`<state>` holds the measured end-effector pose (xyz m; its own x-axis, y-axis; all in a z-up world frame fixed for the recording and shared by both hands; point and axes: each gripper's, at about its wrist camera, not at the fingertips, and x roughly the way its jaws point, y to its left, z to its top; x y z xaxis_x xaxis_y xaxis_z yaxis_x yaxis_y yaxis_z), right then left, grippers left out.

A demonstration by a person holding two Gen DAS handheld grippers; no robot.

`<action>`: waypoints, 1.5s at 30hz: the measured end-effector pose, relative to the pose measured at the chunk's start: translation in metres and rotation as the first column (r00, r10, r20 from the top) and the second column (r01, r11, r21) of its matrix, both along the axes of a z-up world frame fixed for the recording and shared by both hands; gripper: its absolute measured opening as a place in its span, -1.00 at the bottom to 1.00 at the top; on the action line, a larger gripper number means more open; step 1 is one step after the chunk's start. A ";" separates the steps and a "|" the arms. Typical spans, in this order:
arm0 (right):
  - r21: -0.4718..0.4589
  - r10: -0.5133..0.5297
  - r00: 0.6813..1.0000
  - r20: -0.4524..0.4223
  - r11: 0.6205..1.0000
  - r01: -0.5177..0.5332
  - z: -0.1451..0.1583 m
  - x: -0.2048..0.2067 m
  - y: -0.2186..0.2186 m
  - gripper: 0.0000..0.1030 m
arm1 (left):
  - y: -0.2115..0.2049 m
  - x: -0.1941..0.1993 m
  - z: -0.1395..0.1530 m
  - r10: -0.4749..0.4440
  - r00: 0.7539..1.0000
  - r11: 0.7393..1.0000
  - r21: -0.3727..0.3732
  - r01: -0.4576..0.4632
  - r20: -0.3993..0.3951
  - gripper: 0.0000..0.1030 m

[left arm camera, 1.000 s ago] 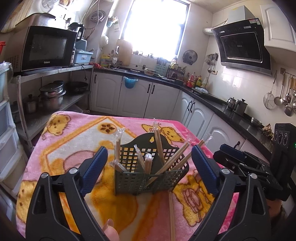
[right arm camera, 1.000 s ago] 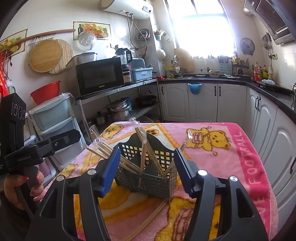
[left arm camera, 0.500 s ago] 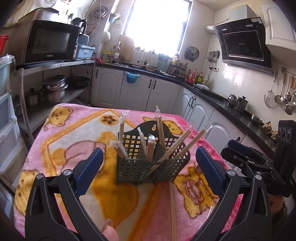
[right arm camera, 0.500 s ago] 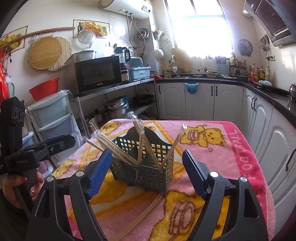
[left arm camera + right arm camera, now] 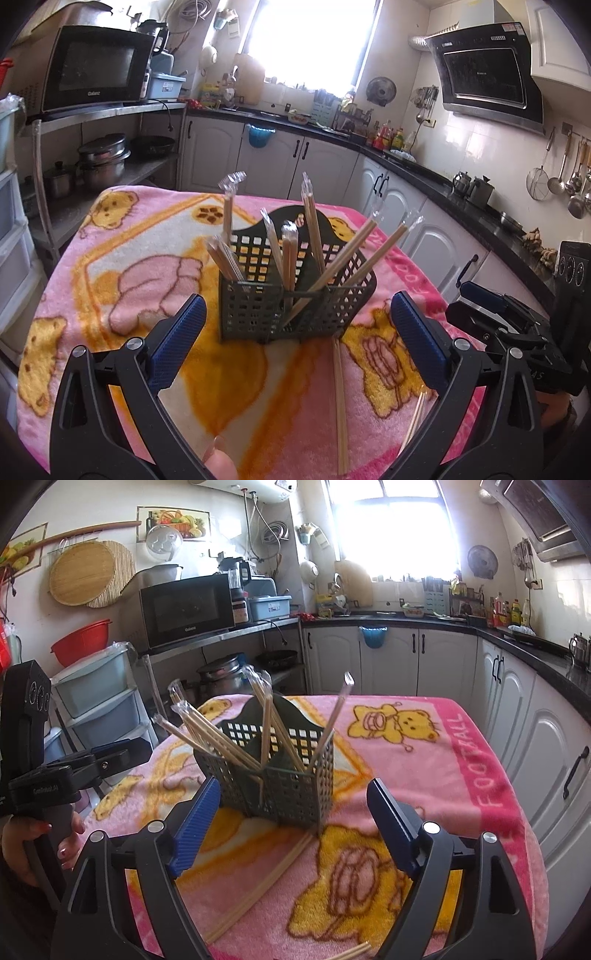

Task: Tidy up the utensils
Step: 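Lower both tools toward the loose chopsticks beside the caddy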

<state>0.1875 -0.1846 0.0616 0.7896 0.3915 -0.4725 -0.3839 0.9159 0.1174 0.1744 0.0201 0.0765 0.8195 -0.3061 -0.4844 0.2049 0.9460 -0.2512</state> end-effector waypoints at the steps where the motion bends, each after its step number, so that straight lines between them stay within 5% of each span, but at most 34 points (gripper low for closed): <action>1: 0.000 -0.003 1.000 -0.005 1.000 0.003 -0.001 -0.001 -0.001 0.53 | -0.002 0.001 -0.002 -0.002 1.000 1.000 0.002 0.002 -0.007 0.79; 45: -0.048 -0.124 0.960 -0.250 0.992 0.116 -0.087 -0.004 -0.055 0.54 | -0.086 0.051 -0.093 -0.131 0.964 0.983 0.098 0.158 -0.233 0.79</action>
<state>0.1832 -0.2394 -0.0257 0.6839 0.2820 -0.6729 -0.2327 0.9584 0.1652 0.2252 -0.0656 -0.0167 0.6366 -0.3446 -0.6899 0.2922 0.9357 -0.1978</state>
